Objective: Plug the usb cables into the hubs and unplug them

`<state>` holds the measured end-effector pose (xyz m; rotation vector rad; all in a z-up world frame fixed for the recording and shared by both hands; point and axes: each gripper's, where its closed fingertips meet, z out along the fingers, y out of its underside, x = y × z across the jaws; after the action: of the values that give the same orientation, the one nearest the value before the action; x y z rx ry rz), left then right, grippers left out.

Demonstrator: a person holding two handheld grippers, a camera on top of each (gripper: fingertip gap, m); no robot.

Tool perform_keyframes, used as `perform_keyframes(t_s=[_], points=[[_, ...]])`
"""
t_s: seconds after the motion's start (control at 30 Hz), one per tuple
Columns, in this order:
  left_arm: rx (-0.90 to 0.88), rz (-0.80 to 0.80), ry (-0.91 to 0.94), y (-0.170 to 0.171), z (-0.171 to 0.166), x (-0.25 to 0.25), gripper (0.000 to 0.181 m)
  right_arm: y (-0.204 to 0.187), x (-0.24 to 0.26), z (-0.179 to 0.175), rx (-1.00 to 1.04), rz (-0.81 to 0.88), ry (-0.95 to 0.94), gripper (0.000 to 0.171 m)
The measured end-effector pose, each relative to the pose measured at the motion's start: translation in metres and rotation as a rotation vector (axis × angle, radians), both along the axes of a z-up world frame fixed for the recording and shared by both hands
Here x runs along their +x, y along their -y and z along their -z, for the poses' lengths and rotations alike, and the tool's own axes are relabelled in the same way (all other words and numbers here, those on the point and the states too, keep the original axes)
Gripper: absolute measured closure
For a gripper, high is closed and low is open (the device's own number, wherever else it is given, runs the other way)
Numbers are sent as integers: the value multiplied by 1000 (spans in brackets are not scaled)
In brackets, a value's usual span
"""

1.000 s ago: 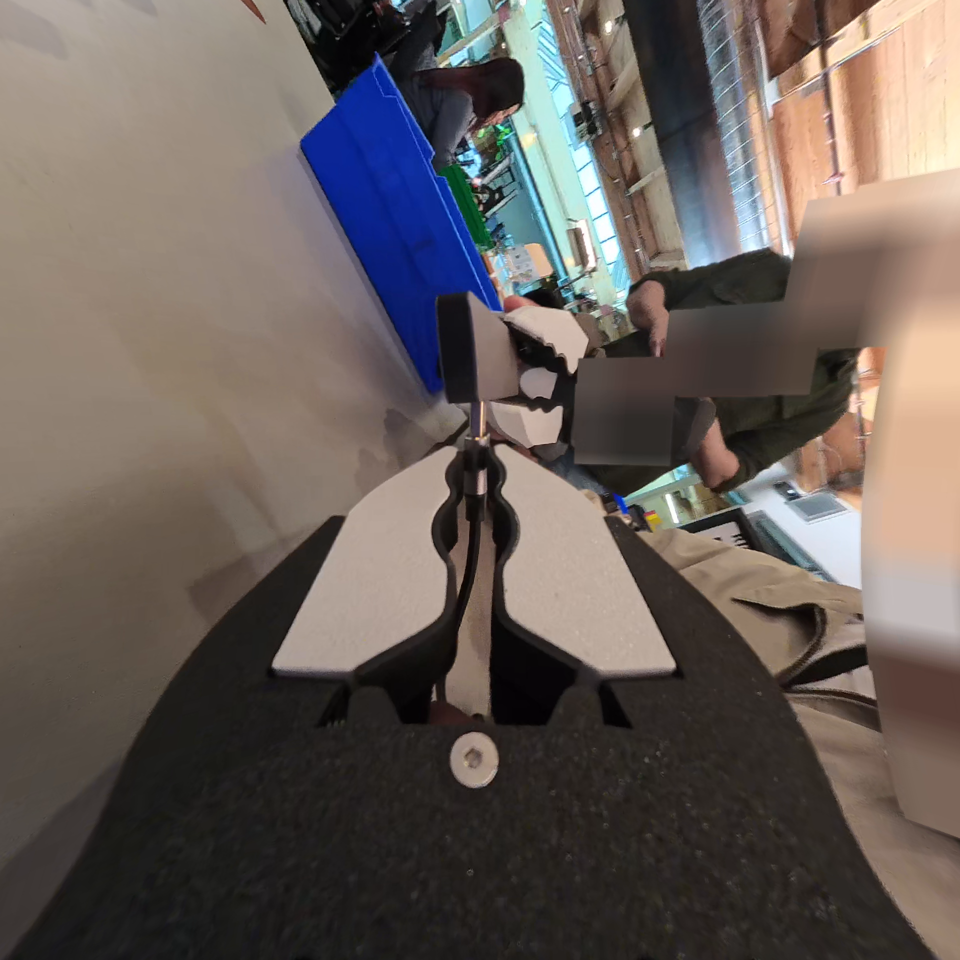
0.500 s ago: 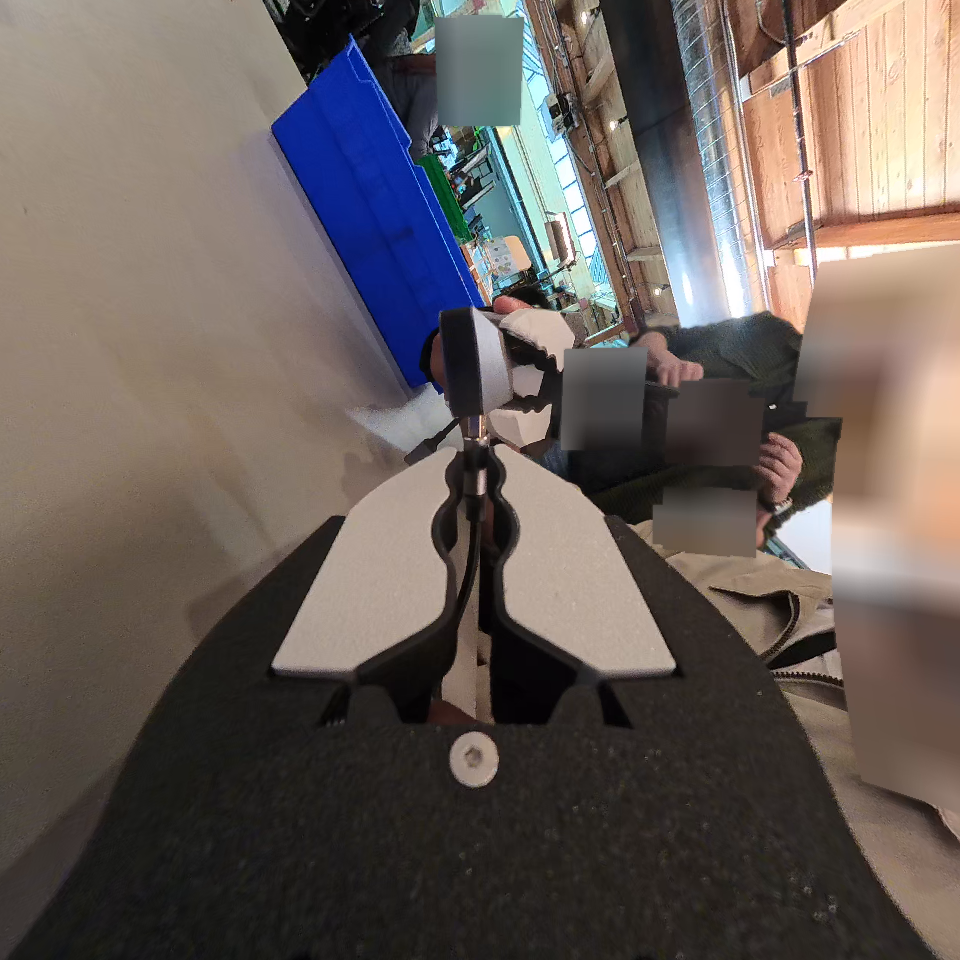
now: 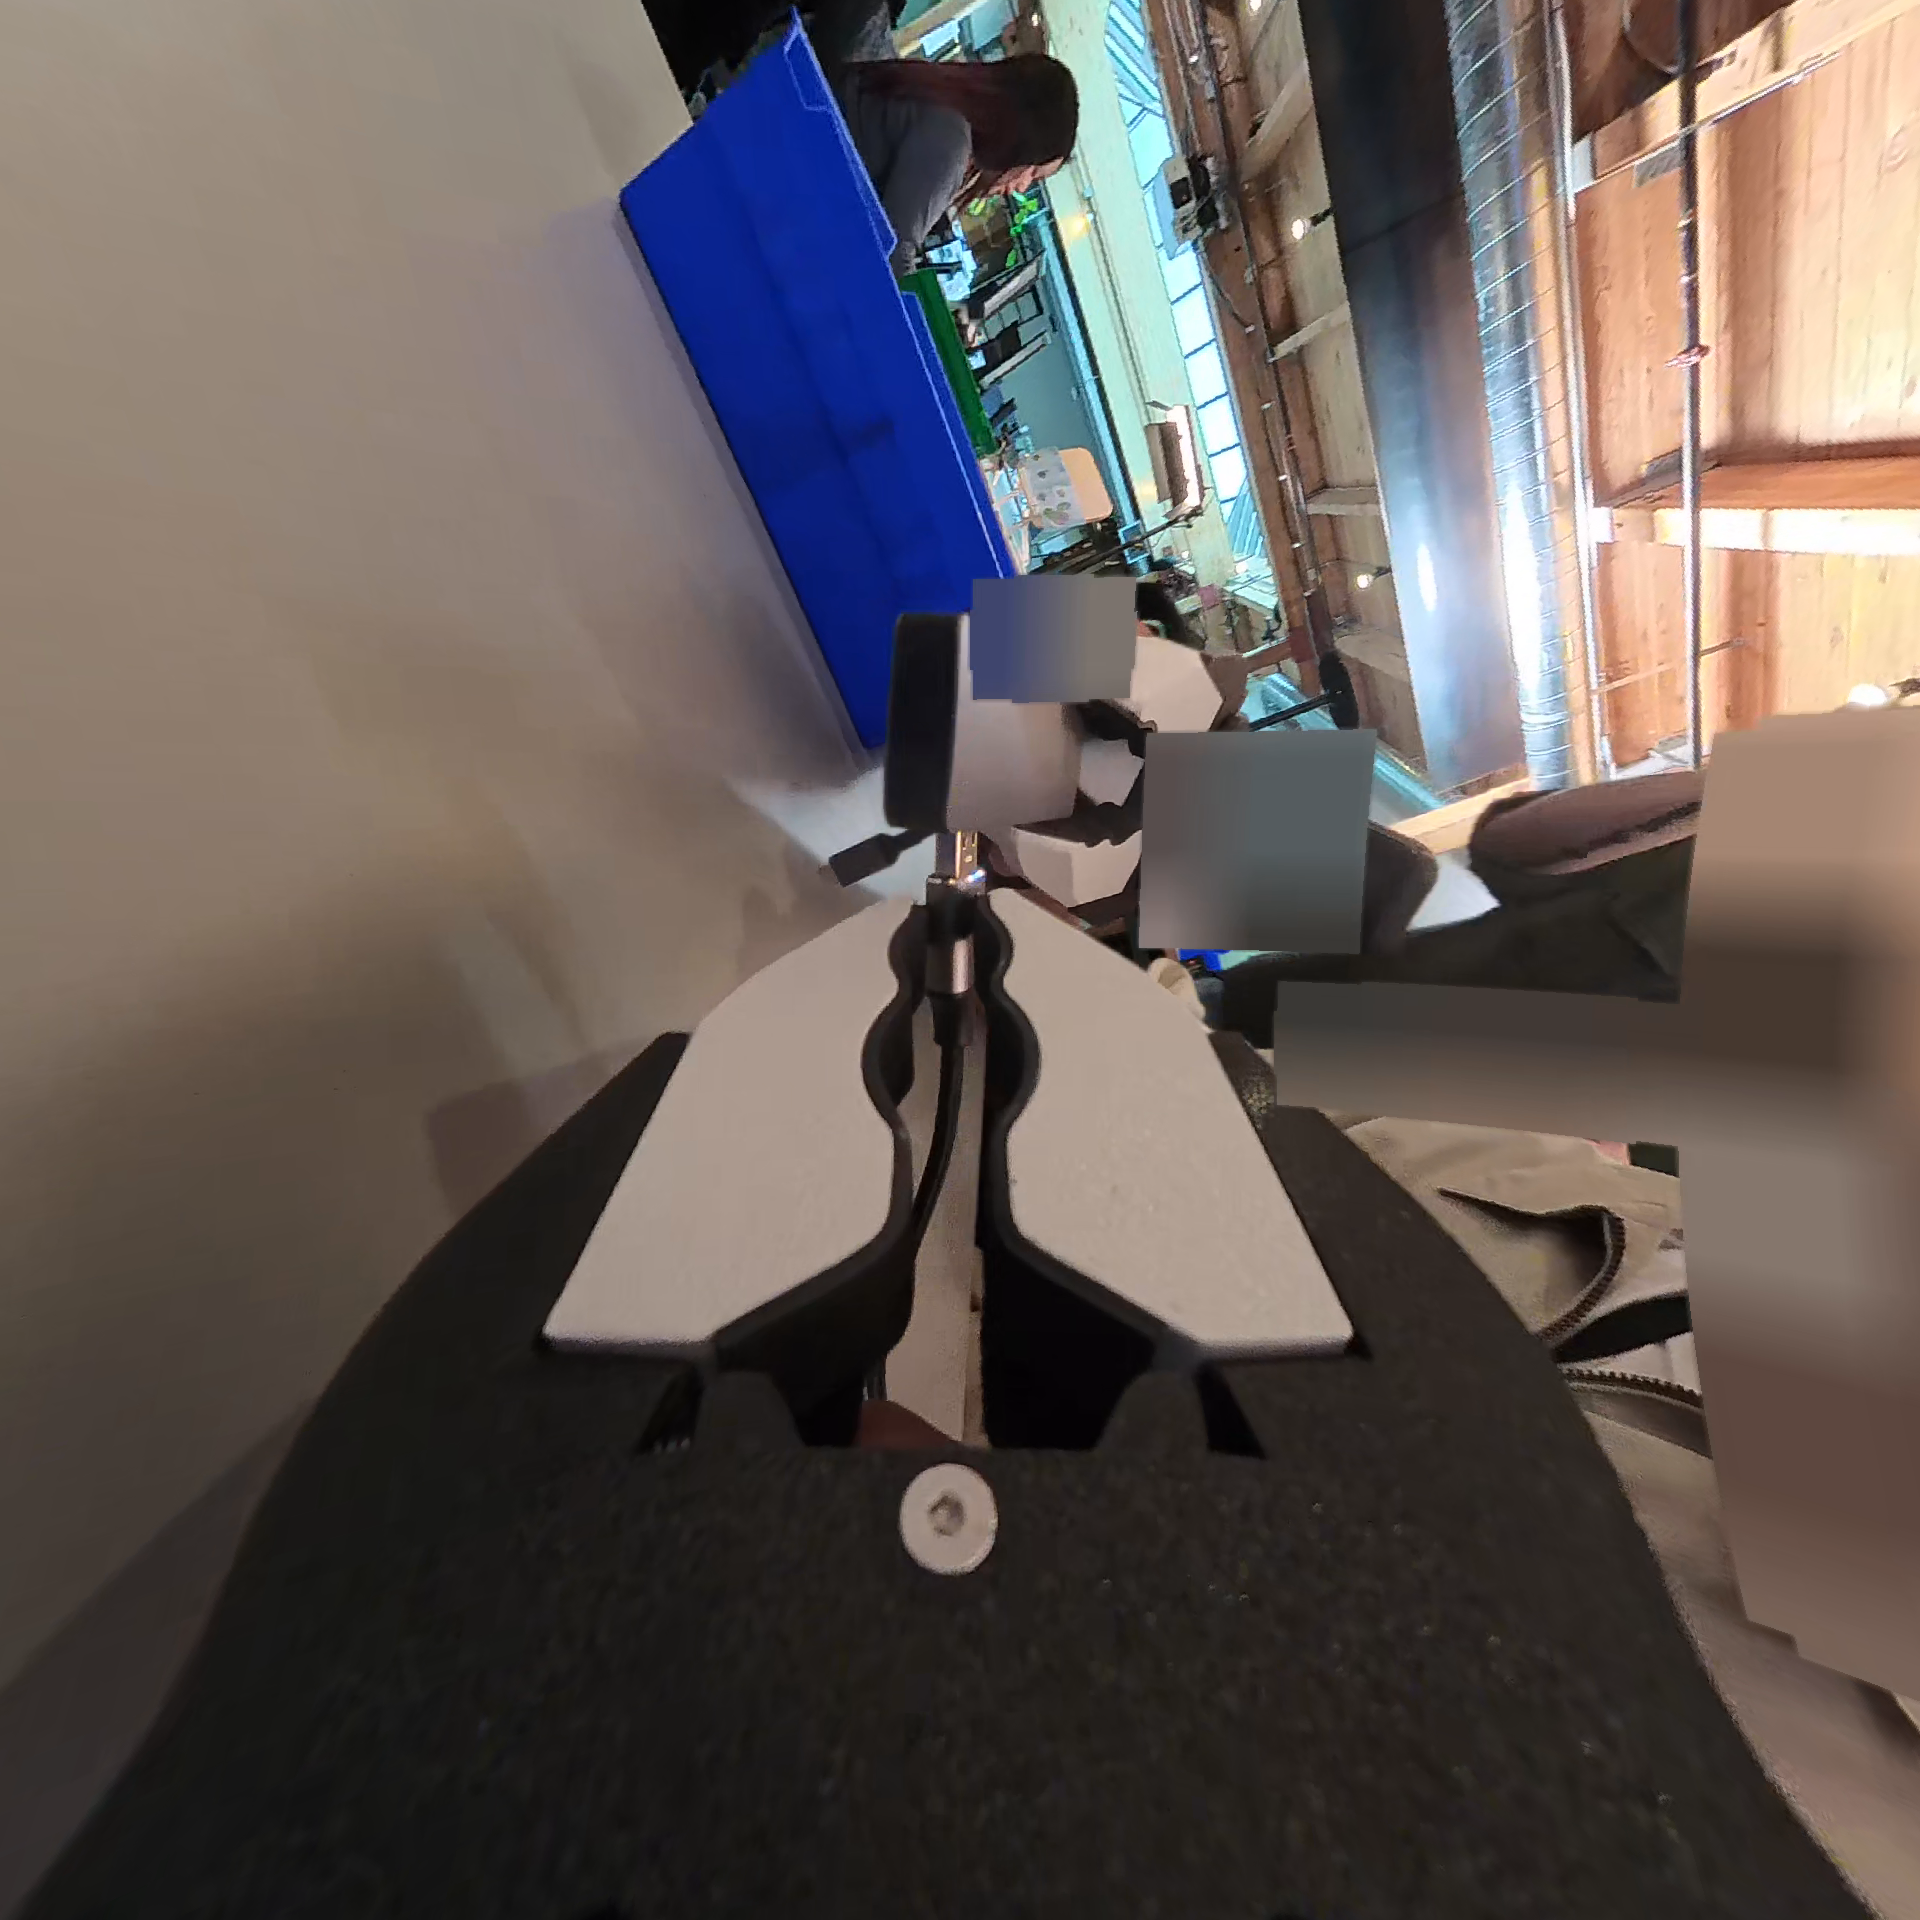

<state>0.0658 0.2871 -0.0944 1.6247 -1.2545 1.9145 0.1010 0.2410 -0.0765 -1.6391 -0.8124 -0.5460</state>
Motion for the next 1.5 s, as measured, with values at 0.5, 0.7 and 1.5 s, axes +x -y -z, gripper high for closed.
perform_keyframes(t_s=[0.5,0.7,1.5], points=[[280,-22,-140,-14,49,12,172,-15,17,44,-207,93,-95,137],[550,-45,-188,-27,68,12,159,-20,17,59,-295,143,-103,137],[1167,-75,-191,-3,82,3,167,-13,9,40,-242,60,-221,137]])
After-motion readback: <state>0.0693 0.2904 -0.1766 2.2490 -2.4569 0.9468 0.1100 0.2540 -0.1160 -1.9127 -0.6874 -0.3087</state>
